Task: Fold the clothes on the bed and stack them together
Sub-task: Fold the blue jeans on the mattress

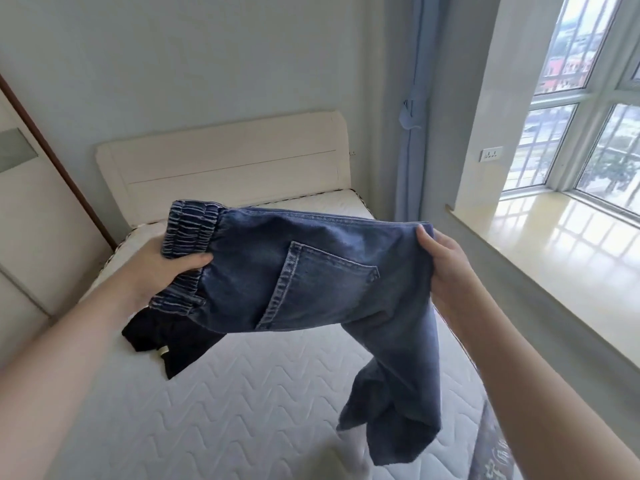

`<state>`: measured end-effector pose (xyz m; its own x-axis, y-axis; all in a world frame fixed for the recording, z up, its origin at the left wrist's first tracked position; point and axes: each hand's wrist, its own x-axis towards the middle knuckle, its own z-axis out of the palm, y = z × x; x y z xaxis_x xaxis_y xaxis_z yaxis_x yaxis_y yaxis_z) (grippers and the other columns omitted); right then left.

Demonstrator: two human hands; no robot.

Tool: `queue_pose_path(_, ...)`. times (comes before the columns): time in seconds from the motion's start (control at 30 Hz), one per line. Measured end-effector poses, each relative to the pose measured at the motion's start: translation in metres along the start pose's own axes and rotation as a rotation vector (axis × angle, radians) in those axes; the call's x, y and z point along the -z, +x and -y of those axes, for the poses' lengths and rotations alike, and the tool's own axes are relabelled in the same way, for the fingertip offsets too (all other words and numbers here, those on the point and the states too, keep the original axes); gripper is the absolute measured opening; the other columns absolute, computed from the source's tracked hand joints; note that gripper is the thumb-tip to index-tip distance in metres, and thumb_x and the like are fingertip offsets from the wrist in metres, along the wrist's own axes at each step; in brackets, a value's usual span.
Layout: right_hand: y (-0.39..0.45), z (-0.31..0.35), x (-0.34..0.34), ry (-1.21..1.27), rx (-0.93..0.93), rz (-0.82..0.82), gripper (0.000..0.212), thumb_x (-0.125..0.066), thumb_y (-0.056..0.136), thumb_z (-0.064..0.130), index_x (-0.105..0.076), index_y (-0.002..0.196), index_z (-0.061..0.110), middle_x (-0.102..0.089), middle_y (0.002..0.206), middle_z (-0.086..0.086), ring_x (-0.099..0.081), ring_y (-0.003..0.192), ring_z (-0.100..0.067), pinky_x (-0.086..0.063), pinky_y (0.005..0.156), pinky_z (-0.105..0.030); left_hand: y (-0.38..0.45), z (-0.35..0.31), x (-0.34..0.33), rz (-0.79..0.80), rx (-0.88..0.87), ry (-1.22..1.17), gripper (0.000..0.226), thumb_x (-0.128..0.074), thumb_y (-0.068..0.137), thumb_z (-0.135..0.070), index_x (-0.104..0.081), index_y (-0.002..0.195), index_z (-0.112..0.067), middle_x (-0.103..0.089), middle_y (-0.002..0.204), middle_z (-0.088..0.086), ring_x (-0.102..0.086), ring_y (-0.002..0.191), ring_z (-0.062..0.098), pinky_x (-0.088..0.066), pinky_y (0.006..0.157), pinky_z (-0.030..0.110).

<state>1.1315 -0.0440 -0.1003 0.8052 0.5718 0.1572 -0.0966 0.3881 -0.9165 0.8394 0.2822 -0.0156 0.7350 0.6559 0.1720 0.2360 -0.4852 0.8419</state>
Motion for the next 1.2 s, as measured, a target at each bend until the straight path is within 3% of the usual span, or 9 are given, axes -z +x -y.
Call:
queue_pose_path(0.2, -0.009, 0.043, 0.013, -0.133, 0.141, 0.058, 0.036, -0.072, 0.087, 0.039, -0.071, 0.106, 0.008, -0.074, 0.1, -0.012, -0.071, 0.094, -0.026, -0.056, 0.074, -0.031, -0.011, 0.011, -0.035, 0.078, 0.075, -0.318, 0.025, -0.076, 0.073, -0.023, -0.074, 0.09, -0.04, -0.076, 0.092, 0.001, -0.074, 0.08, 0.021, -0.058, 0.059, 0.028)
queue_pose_path(0.4, -0.025, 0.029, 0.025, -0.232, 0.046, 0.091, 0.029, -0.071, 0.088, 0.034, -0.071, 0.103, 0.009, -0.074, 0.096, -0.011, -0.071, 0.088, -0.024, -0.056, 0.071, -0.031, -0.039, 0.074, -0.073, 0.161, 0.337, -0.494, 0.035, -0.076, 0.068, -0.02, -0.071, 0.103, -0.019, -0.075, 0.1, 0.014, -0.073, 0.086, 0.033, -0.059, 0.061, 0.037)
queue_pose_path(0.53, -0.036, -0.022, 0.039, -0.325, -0.14, 0.114, 0.024, -0.069, 0.09, 0.027, -0.07, 0.101, 0.005, -0.073, 0.096, -0.016, -0.071, 0.089, -0.028, -0.058, 0.072, -0.035, -0.085, 0.14, -0.109, 0.157, 0.5, -0.549, 0.045, -0.078, 0.069, -0.019, -0.068, 0.113, -0.013, -0.074, 0.106, 0.014, -0.071, 0.096, 0.034, -0.059, 0.067, 0.037)
queue_pose_path(0.63, -0.044, -0.074, 0.045, -0.416, -0.328, 0.123, 0.03, -0.069, 0.09, 0.028, -0.068, 0.1, 0.0, -0.069, 0.104, -0.026, -0.068, 0.094, -0.035, -0.055, 0.086, -0.048, -0.126, 0.188, -0.127, 0.143, 0.646, -0.548, 0.046, -0.08, 0.068, -0.021, -0.07, 0.111, -0.009, -0.073, 0.107, 0.019, -0.071, 0.097, 0.037, -0.058, 0.075, 0.042)
queue_pose_path(0.77, -0.063, -0.142, 0.033, -0.54, -0.513, 0.162, 0.033, -0.068, 0.09, 0.038, -0.069, 0.097, 0.006, -0.073, 0.098, -0.019, -0.071, 0.093, -0.031, -0.055, 0.077, -0.037, -0.176, 0.238, -0.132, 0.047, 0.81, -0.557, 0.051, -0.082, 0.062, -0.02, -0.069, 0.108, -0.002, -0.071, 0.104, 0.026, -0.072, 0.086, 0.038, -0.058, 0.071, 0.045)
queue_pose_path(0.9, -0.076, -0.201, 0.009, -0.592, -0.615, 0.179, 0.025, -0.065, 0.093, 0.038, -0.073, 0.093, 0.014, -0.075, 0.095, -0.008, -0.07, 0.096, -0.026, -0.054, 0.087, -0.04, -0.212, 0.275, -0.118, -0.003, 0.912, -0.572, 0.057, -0.083, 0.062, -0.021, -0.067, 0.113, -0.001, -0.072, 0.102, 0.026, -0.072, 0.085, 0.038, -0.058, 0.069, 0.046)
queue_pose_path(1.0, -0.084, -0.237, -0.015, -0.598, -0.66, 0.18, 0.023, -0.062, 0.095, 0.036, -0.072, 0.091, 0.016, -0.076, 0.089, -0.001, -0.068, 0.092, -0.021, -0.053, 0.076, -0.03, -0.231, 0.298, -0.102, -0.041, 0.964, -0.574, 0.047, -0.08, 0.072, -0.016, -0.066, 0.114, -0.001, -0.072, 0.1, 0.026, -0.072, 0.083, 0.039, -0.058, 0.066, 0.046)
queue_pose_path(1.13, -0.091, -0.278, -0.05, -0.643, -0.727, 0.208, 0.028, -0.058, 0.097, 0.039, -0.069, 0.096, 0.013, -0.072, 0.103, -0.011, -0.063, 0.099, -0.025, -0.048, 0.094, -0.044, -0.252, 0.332, -0.075, -0.069, 1.021, -0.592, 0.034, -0.074, 0.083, -0.011, -0.065, 0.115, -0.002, -0.072, 0.1, 0.025, -0.072, 0.083, 0.039, -0.059, 0.065, 0.045)
queue_pose_path(1.2, -0.097, -0.295, -0.071, -0.692, -0.762, 0.223, 0.028, -0.057, 0.097, 0.041, -0.069, 0.1, 0.016, -0.071, 0.105, -0.008, -0.062, 0.102, -0.026, -0.047, 0.095, -0.043, -0.263, 0.352, -0.059, -0.071, 1.049, -0.598, 0.034, -0.073, 0.085, -0.009, -0.064, 0.117, -0.002, -0.073, 0.1, 0.024, -0.072, 0.085, 0.039, -0.059, 0.068, 0.044)
